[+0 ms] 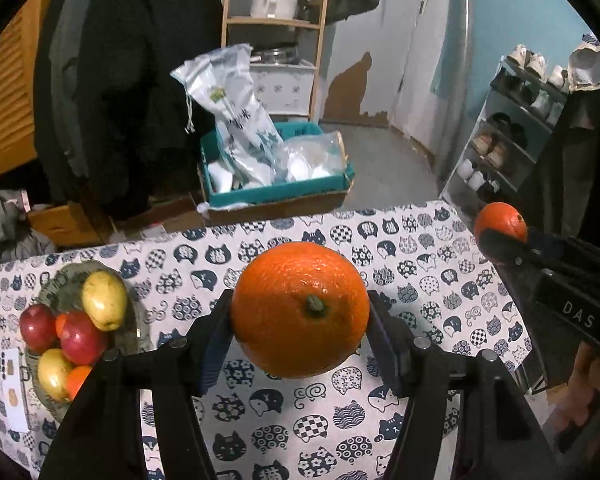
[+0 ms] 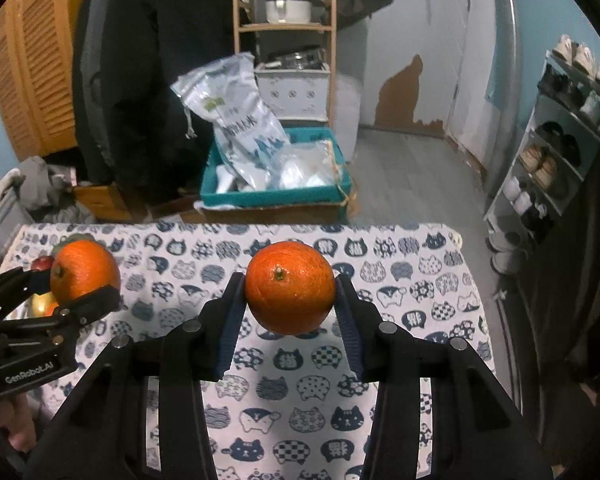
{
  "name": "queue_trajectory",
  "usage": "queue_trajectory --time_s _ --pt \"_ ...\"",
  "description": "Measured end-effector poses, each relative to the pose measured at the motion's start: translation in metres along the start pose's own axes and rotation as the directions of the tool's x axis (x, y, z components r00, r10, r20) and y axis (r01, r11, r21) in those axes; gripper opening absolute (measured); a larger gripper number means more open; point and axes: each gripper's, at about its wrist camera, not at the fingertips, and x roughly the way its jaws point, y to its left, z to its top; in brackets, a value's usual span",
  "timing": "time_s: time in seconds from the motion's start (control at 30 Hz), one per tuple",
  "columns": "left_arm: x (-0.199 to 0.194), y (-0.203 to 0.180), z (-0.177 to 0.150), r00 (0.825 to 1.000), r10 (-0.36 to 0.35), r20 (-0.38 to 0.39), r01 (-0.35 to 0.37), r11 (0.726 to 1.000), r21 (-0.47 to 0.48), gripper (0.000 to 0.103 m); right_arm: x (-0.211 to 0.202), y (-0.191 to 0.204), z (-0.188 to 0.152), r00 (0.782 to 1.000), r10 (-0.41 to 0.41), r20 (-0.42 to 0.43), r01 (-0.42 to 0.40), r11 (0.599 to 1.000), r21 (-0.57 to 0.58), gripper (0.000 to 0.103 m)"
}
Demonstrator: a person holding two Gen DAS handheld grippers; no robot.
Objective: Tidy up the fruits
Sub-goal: 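Lift both oranges and carry them toward the green glass bowl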
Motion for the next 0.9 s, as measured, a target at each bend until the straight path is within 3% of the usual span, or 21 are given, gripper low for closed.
queue_trajectory --time_s 0.4,0.9 --pt "-0.047 0.030 0.007 0.994 0.052 0.093 -0.052 0.999 -0.011 0.064 -0.018 0.049 0.019 0.996 0.071 0.057 -0.066 0.995 -0.081 0.044" --pt "-0.070 0.095 0.000 0.983 0.143 0.118 -0.131 0.985 -0.109 0.064 -0.008 0.130 0.036 0.985 0.165 0.042 -0.155 0.970 -0.187 0.044"
